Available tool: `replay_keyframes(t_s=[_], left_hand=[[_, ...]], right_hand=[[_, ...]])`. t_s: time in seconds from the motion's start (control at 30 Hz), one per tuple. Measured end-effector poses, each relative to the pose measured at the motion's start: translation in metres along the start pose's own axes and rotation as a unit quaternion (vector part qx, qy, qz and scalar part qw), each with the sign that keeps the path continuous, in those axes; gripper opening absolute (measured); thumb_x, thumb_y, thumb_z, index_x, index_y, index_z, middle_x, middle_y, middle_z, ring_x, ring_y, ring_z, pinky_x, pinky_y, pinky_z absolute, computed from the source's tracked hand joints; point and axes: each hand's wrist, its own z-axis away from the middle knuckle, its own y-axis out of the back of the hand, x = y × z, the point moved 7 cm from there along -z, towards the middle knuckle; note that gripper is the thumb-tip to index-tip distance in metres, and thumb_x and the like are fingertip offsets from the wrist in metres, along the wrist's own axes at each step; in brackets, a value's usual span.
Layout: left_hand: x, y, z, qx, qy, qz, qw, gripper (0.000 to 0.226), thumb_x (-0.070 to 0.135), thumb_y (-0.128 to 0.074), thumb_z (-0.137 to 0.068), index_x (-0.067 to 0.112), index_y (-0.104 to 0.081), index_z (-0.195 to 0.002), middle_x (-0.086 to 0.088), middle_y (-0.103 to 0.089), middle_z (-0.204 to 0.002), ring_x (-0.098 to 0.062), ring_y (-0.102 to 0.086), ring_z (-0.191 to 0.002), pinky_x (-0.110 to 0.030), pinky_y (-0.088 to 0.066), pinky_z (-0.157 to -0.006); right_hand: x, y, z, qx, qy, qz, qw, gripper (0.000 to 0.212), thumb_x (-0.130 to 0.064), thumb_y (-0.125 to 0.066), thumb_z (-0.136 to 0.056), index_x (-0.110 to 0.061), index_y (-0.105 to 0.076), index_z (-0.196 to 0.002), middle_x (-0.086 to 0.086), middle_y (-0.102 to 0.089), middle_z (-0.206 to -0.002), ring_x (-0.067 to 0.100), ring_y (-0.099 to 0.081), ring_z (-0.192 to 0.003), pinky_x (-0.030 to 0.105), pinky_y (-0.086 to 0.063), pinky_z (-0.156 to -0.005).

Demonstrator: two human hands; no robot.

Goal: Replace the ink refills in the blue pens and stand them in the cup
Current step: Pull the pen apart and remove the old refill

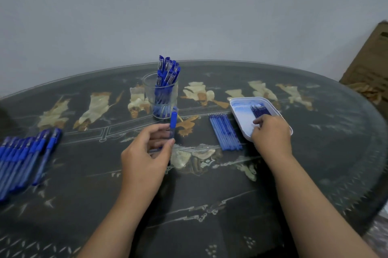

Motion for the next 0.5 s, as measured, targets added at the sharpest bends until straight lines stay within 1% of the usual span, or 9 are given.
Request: replay_keyframes(t_s=[0.07, 0.13, 0.27, 0.37, 0.5], left_hand=[[0.0012, -0.0055, 0.0019, -0.001, -0.006, -0.001, 1.000, 0.031, -0.004, -0.072, -0.081, 0.017, -0.069, -0.104, 0.003, -0.071, -0.090, -0.003, -0.067, -0.082, -0.006, -0.048, -0.069], [0.0013, -0.0079, 0.0036, 0.005, -0.021, -0.015, 1.000, 0.031, -0.005, -0.072, -0.080, 0.014, -0.069, -0.105, 0.004, -0.071, -0.091, -0.004, -0.067, -0.083, -0.006, -0.048, -0.069], [0.0016, -0.0071, 0.0071, 0.017, -0.050, -0.038, 0.998, 0.032, -0.003, -0.073, -0.080, 0.013, -0.069, -0.107, 0.004, -0.071, -0.092, -0.003, -0.067, -0.085, -0.008, -0.050, -0.072], [0.0033, -0.0073, 0.0090, 0.018, -0.063, -0.043, 0.997, 0.032, -0.003, -0.074, -0.079, 0.011, -0.068, -0.107, 0.004, -0.070, -0.093, -0.001, -0.067, -0.087, -0.007, -0.050, -0.073], [0.0027, -0.0079, 0.0100, 0.014, -0.066, -0.042, 0.997, 0.033, -0.001, -0.074, -0.079, 0.016, -0.068, -0.107, 0.006, -0.071, -0.093, -0.003, -0.068, -0.088, -0.010, -0.052, -0.074]], right_hand=[[-0.0002, 0.0010, -0.0004, -0.006, -0.007, 0.001, 1.000, 0.036, -0.001, -0.053, -0.082, -0.010, -0.069, -0.113, 0.011, -0.066, -0.112, 0.030, -0.055, -0.110, 0.029, -0.034, -0.075], [-0.0005, 0.0029, -0.0003, -0.006, -0.016, -0.006, 1.000, 0.037, 0.000, -0.053, -0.082, -0.010, -0.068, -0.113, 0.010, -0.065, -0.114, 0.029, -0.055, -0.110, 0.027, -0.033, -0.073], [-0.0030, 0.0056, -0.0004, -0.013, -0.026, -0.006, 1.000, 0.038, 0.003, -0.052, -0.082, -0.010, -0.068, -0.113, 0.009, -0.065, -0.114, 0.030, -0.055, -0.110, 0.027, -0.034, -0.072], [-0.0041, 0.0073, -0.0011, -0.028, -0.040, 0.014, 0.999, 0.033, 0.003, -0.051, -0.083, -0.006, -0.068, -0.110, 0.013, -0.065, -0.111, 0.031, -0.056, -0.107, 0.027, -0.035, -0.071], [-0.0056, 0.0080, -0.0004, -0.044, -0.053, 0.021, 0.997, 0.033, 0.004, -0.051, -0.084, -0.002, -0.064, -0.114, 0.017, -0.064, -0.113, 0.034, -0.056, -0.107, 0.030, -0.040, -0.074]])
